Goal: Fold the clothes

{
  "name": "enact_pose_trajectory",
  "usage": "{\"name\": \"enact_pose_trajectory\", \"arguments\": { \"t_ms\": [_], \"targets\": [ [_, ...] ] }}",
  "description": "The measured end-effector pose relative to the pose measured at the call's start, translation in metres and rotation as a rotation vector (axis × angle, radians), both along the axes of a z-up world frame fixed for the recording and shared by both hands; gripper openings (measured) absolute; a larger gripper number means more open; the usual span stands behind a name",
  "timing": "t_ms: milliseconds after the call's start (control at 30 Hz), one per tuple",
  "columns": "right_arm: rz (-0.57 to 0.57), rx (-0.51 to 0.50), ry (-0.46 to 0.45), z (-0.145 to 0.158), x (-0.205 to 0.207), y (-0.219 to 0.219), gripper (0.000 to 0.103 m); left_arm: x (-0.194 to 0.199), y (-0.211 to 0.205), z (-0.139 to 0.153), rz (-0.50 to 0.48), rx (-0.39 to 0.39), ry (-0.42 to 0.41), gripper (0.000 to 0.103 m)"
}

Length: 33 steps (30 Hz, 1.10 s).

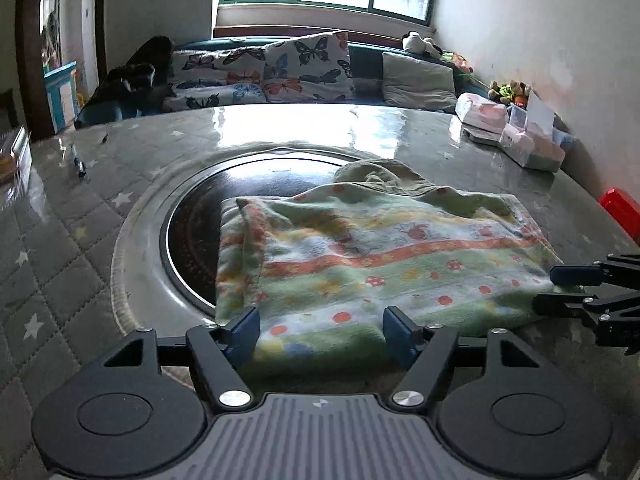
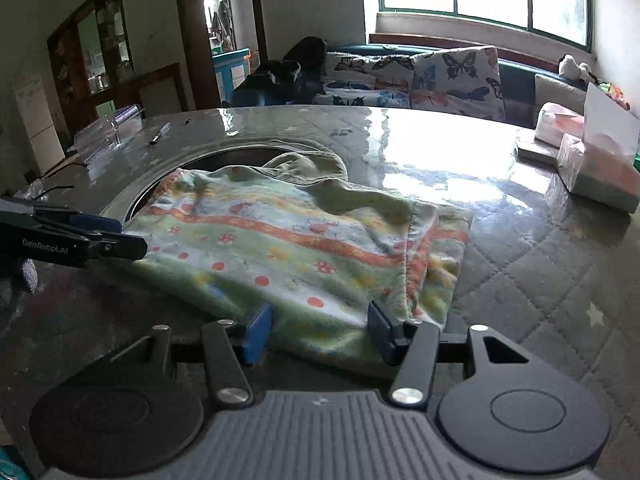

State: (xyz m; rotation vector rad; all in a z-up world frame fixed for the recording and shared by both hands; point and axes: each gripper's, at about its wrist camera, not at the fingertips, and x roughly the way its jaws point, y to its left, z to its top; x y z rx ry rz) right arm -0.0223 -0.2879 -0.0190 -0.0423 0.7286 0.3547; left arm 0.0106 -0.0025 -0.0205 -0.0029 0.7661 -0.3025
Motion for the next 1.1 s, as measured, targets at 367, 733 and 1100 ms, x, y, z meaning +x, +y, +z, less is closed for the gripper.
{"name": "enact_pose_trajectory", "arguments": {
  "t_ms": [367,733,1100],
  "targets": [
    [-0.002,0.002,0.002,0.006,0.059,0.014,0.065,0.02,0.01,0.003,0.052,0.004,0.032,0.074],
    [-0.069,0.022,0.01,0.004,0.094,0.004,0.067,0.037,0.022,-0.001,0.1,0.029,0.059,0.076],
    [0.012,0.075,0.046,-0.002,0.119,0.033,0.066,0.081,0.01,0.002,0.148,0.074,0.057,0.077]
  ]
}}
